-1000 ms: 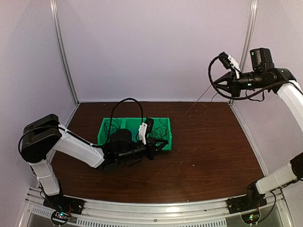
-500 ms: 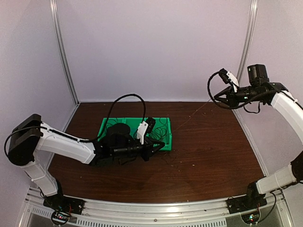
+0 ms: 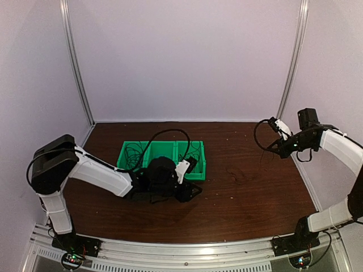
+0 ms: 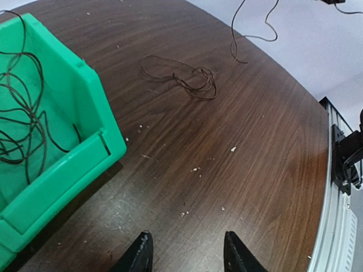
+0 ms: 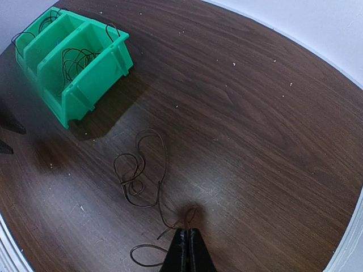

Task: Untangle the cables

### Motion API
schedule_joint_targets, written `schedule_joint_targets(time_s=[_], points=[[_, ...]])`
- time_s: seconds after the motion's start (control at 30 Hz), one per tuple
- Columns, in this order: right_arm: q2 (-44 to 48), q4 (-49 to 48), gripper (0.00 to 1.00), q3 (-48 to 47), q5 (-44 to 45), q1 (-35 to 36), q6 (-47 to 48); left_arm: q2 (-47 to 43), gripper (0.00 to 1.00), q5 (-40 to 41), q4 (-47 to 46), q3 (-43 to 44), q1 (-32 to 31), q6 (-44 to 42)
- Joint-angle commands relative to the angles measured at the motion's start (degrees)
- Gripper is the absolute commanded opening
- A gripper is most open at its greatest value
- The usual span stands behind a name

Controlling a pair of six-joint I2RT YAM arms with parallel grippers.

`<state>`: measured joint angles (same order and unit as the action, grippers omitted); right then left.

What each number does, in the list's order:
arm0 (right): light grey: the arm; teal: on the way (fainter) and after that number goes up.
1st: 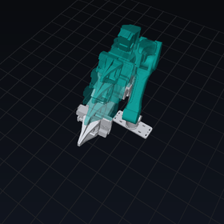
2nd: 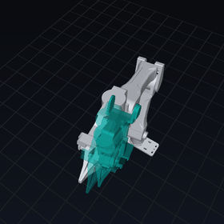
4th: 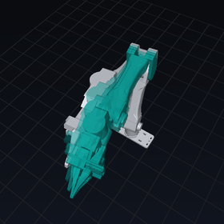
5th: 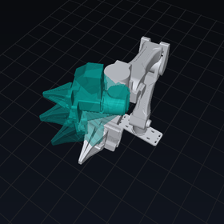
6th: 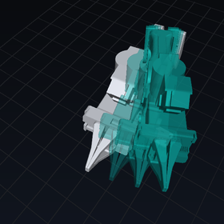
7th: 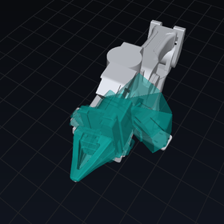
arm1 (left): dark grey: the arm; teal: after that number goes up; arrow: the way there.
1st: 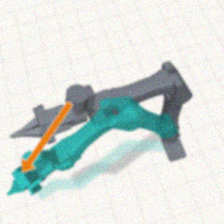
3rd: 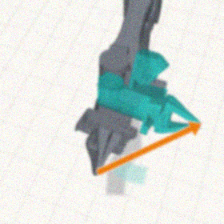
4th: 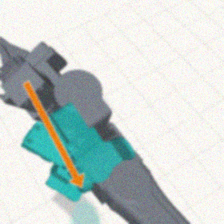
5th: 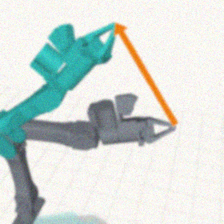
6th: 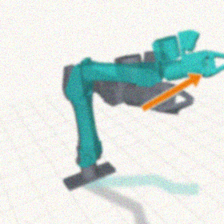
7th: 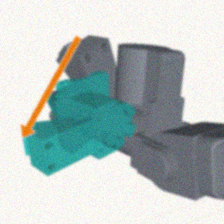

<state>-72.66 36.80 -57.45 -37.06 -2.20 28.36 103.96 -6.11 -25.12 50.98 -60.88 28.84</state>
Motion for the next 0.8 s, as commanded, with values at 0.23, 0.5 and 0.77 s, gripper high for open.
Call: schedule_joint_targets(time_s=[0.23, 0.5, 0.77], points=[[-0.2, -5.5, 0.00, 1.6, 1.1, -0.4, 0.5, 18.5, 0.37, 1.0, 1.2, 22.5, -3.0, 4.1], [0.6, -5.5, 0.00, 2.3, -0.5, -0.5, 1.0, 30.5, 0.32, 7.5, 10.4, 39.4, -3.3, 14.9], [1.5, -5.4, 0.00, 2.9, -1.5, -0.5, 1.3, 37.4, 0.30, 9.6, 17.1, 50.5, -2.6, 18.9]])
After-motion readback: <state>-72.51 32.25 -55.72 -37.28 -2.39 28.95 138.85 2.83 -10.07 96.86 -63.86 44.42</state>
